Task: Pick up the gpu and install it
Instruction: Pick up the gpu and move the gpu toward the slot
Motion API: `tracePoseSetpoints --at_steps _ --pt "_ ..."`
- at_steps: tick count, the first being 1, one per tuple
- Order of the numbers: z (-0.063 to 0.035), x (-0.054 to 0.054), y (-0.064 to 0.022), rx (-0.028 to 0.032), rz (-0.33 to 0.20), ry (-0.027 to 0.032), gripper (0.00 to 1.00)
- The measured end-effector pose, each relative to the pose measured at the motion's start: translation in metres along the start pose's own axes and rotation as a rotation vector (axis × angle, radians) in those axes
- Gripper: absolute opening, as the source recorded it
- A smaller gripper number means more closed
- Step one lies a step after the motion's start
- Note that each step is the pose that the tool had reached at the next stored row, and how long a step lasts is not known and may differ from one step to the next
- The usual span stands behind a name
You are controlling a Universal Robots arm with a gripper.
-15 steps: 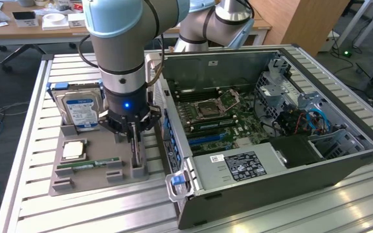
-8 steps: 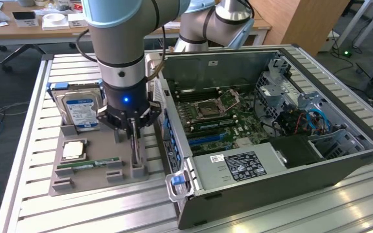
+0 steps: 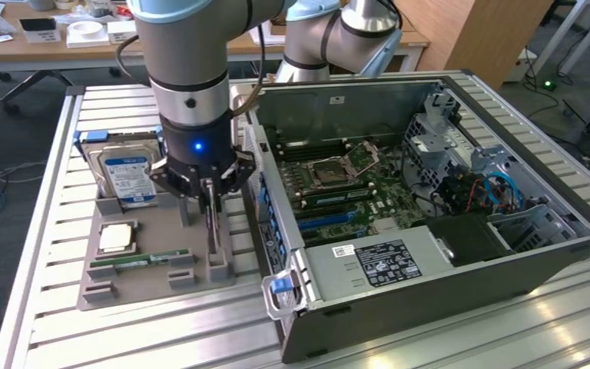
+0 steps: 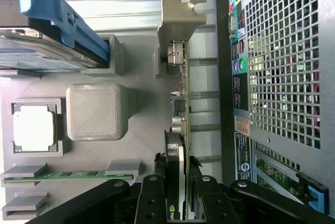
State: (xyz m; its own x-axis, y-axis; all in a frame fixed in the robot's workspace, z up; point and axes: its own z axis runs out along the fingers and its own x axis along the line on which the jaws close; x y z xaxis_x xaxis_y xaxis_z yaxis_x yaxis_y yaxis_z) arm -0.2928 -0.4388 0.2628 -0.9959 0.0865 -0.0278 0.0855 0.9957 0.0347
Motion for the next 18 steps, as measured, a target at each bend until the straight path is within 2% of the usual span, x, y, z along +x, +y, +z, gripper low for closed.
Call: tracePoseSetpoints --at_steps 11,18 --pt "-0.0091 0.0 0.0003 0.0 0.0 0.0 0.27" --pt "-0.0226 -0.001 0.0008 0.0001 0.0 0.0001 0.27"
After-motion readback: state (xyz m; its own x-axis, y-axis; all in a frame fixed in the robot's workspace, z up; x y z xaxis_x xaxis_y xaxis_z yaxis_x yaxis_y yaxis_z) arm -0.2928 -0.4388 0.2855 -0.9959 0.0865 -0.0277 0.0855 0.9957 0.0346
